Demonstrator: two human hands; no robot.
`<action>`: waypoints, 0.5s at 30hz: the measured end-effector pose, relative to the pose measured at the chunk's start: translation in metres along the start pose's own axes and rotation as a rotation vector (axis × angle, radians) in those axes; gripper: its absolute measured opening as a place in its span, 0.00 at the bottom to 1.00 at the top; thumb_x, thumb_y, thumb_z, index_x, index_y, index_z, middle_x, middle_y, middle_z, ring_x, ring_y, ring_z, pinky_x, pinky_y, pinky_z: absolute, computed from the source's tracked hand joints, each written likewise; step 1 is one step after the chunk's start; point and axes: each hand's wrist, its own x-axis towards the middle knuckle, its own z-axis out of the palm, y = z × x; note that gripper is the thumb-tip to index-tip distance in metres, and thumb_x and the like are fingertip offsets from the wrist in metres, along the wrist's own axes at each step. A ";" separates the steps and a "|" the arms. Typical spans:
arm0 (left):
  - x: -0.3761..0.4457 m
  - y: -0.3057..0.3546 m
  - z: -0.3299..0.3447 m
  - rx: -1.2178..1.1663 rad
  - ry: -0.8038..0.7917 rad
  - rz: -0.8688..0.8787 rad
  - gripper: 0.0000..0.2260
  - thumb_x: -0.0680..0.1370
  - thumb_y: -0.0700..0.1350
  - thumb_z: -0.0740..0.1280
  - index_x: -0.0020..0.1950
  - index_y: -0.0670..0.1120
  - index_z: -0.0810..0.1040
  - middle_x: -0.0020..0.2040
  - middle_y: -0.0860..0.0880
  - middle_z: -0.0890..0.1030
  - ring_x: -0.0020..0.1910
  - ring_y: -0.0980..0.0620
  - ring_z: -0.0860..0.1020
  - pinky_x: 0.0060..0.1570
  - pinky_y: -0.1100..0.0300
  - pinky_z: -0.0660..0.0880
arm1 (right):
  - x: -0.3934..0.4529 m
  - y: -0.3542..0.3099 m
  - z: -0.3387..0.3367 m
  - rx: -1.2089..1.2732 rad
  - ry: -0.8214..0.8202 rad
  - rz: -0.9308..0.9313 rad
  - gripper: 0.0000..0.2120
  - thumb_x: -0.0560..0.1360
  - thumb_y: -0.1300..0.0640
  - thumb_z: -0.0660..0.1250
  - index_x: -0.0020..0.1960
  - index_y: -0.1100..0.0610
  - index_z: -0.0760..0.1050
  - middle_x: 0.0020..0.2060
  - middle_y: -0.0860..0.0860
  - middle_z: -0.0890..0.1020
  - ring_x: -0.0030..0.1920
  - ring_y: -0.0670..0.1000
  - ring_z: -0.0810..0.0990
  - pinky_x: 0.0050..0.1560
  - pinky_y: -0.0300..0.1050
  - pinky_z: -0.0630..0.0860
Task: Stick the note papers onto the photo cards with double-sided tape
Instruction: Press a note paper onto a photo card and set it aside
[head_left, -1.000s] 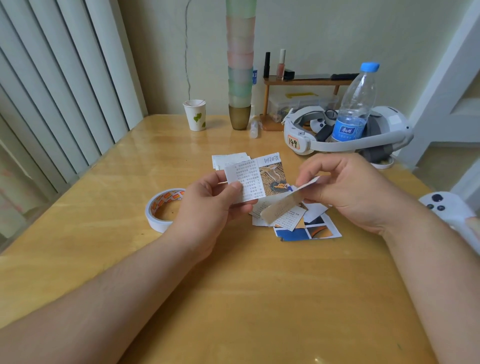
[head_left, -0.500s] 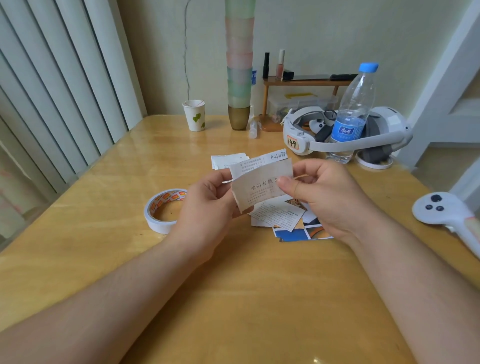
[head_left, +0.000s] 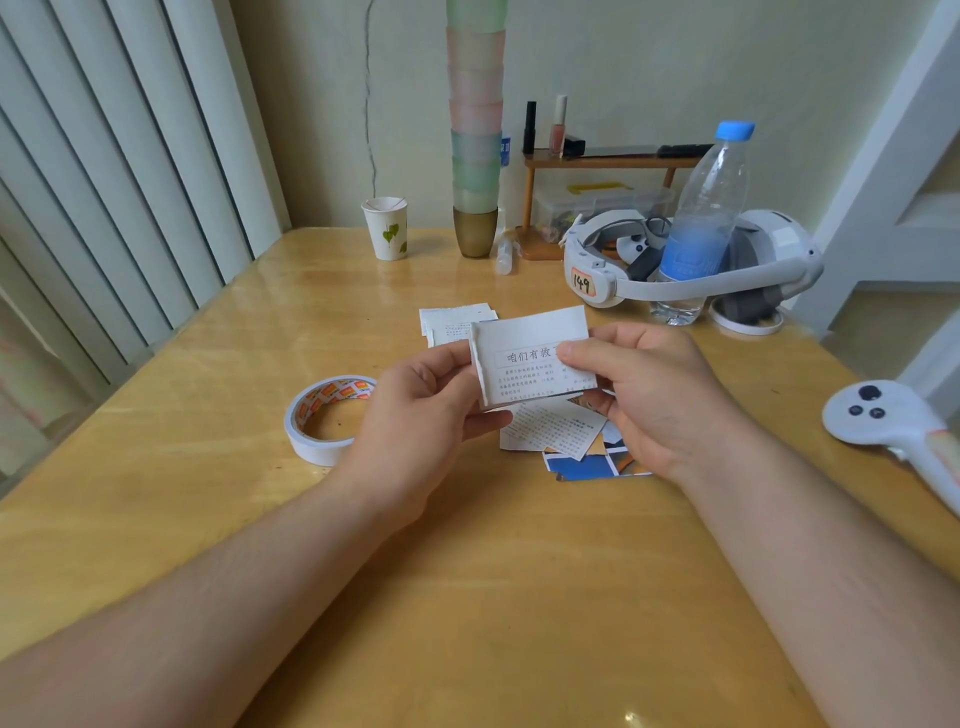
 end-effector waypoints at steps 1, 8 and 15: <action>0.000 0.000 0.000 -0.001 -0.004 -0.003 0.15 0.86 0.36 0.59 0.64 0.46 0.83 0.58 0.49 0.88 0.60 0.50 0.85 0.60 0.51 0.82 | 0.000 0.000 0.000 -0.003 0.003 -0.002 0.04 0.75 0.64 0.75 0.42 0.59 0.83 0.44 0.57 0.89 0.49 0.57 0.85 0.66 0.61 0.77; 0.000 -0.001 0.000 -0.042 -0.004 -0.030 0.17 0.86 0.34 0.56 0.64 0.45 0.83 0.58 0.47 0.88 0.61 0.48 0.85 0.58 0.53 0.83 | -0.001 -0.001 0.001 -0.015 0.022 -0.006 0.07 0.75 0.67 0.74 0.40 0.59 0.81 0.41 0.58 0.88 0.45 0.57 0.86 0.60 0.60 0.81; -0.002 0.004 0.001 -0.135 0.010 -0.072 0.18 0.86 0.33 0.54 0.60 0.44 0.83 0.56 0.44 0.88 0.58 0.46 0.86 0.57 0.53 0.84 | 0.000 0.000 0.002 -0.042 0.052 -0.007 0.09 0.74 0.66 0.75 0.38 0.57 0.81 0.40 0.56 0.89 0.50 0.61 0.88 0.61 0.62 0.80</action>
